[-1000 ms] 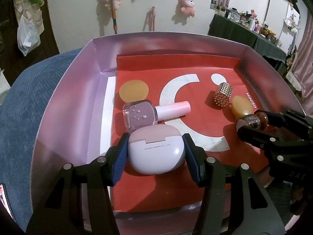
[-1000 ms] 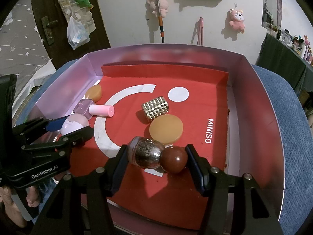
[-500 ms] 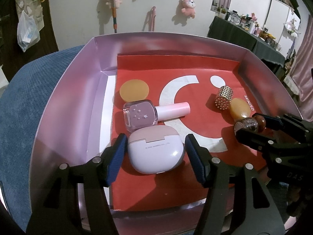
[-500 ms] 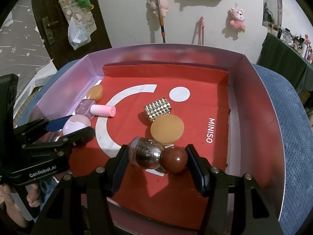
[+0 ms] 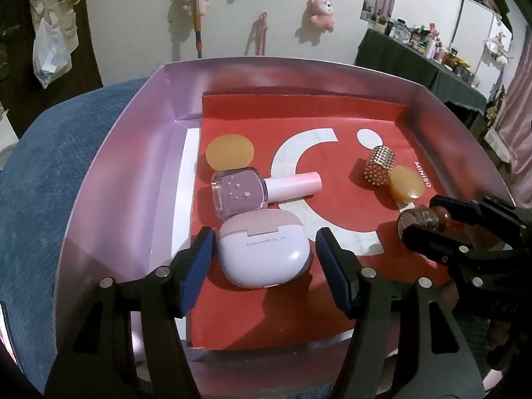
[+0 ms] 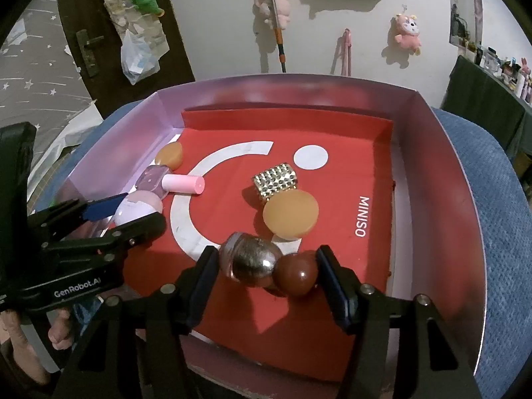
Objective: Organize rigid objects
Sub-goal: 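Lower the earbud case with the left tool while the right tool lowers the balls into the box, then open both tools and withdraw them from the box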
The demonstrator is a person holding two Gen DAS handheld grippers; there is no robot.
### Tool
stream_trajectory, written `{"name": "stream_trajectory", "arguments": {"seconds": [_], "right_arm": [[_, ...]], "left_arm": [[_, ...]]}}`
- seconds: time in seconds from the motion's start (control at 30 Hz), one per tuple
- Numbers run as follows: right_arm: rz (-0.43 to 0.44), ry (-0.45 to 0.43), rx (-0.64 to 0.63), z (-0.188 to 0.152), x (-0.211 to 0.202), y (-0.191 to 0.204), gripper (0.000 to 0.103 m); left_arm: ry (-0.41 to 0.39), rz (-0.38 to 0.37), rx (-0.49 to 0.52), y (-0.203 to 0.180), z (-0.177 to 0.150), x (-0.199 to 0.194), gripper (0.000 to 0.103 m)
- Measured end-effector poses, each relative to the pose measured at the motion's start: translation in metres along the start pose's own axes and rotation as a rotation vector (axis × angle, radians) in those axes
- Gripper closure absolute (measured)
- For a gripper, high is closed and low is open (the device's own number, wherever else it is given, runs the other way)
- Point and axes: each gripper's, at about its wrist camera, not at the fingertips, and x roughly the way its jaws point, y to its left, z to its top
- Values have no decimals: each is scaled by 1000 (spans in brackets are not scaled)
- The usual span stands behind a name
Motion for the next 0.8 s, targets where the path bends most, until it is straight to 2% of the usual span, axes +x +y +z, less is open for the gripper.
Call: {"name": "stream_trajectory", "arguments": {"seconds": [0.23,0.37,0.53,0.8], "right_arm": [[-2,-30,-16,-1,-10,4,33],[0,-42,-22,-2,-14,5,32],[11,-72,-39,-2,-23,9,24],[30,-112,-54,-5,-38,11,21]], "left_arm": [[-6,16,4,-1,-2,-5,41],[-14,15,9,-4,-2,-9,36],[-29,29,21,-7,-3,-16,33],[-52,35,32,-12,-4,-27,24]]}}
